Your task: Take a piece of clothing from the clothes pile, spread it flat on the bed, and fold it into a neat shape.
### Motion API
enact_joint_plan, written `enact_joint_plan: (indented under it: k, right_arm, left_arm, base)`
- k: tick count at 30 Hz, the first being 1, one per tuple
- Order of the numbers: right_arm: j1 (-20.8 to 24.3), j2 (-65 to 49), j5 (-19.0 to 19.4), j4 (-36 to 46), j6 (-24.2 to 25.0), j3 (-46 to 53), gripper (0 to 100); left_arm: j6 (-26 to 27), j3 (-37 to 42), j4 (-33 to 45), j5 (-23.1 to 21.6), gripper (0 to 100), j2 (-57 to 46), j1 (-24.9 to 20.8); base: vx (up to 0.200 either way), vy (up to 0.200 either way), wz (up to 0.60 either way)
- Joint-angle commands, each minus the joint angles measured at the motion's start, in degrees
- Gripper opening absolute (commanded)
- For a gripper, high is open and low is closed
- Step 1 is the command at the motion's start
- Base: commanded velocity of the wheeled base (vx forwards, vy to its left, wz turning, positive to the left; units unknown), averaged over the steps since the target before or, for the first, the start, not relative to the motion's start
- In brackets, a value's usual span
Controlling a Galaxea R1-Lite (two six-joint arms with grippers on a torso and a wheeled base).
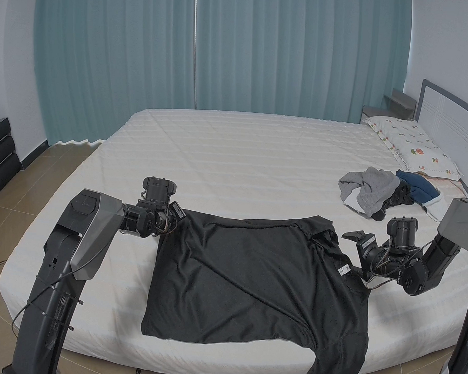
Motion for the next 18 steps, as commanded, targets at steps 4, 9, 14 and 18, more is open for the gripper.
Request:
enact_joint_plan:
  k: [4, 9, 14, 18]
  right_arm:
    - [-0.24, -0.04, -0.27, -2.75, -0.29, 0.27, 100]
    - [-0.68, 0.14, -0.45, -5.39, -0.46, 1.14, 100]
    - [-0.59, 0.14, -0.45, -5.48, -0.55, 1.14, 100]
    - [-0.5, 0.14, -0.54, -5.48, -0.55, 0.79, 100]
  left_arm:
    - [0.2, -0.01, -5.31, 1.68, 0, -2.17, 2.79]
    - [0.2, -0.01, -6.54, 1.42, 0, -4.28, 5.17]
    - [0.38, -0.01, -6.63, 1.07, 0, -4.63, 6.05]
    - [0.55, -0.01, -6.63, 0.54, 0, -4.19, 5.87]
  base:
    - [0.0, 0.0, 0.0]
    - [0.0, 0.0, 0.0]
    - [0.0, 0.0, 0.0]
    - [0.0, 0.0, 0.0]
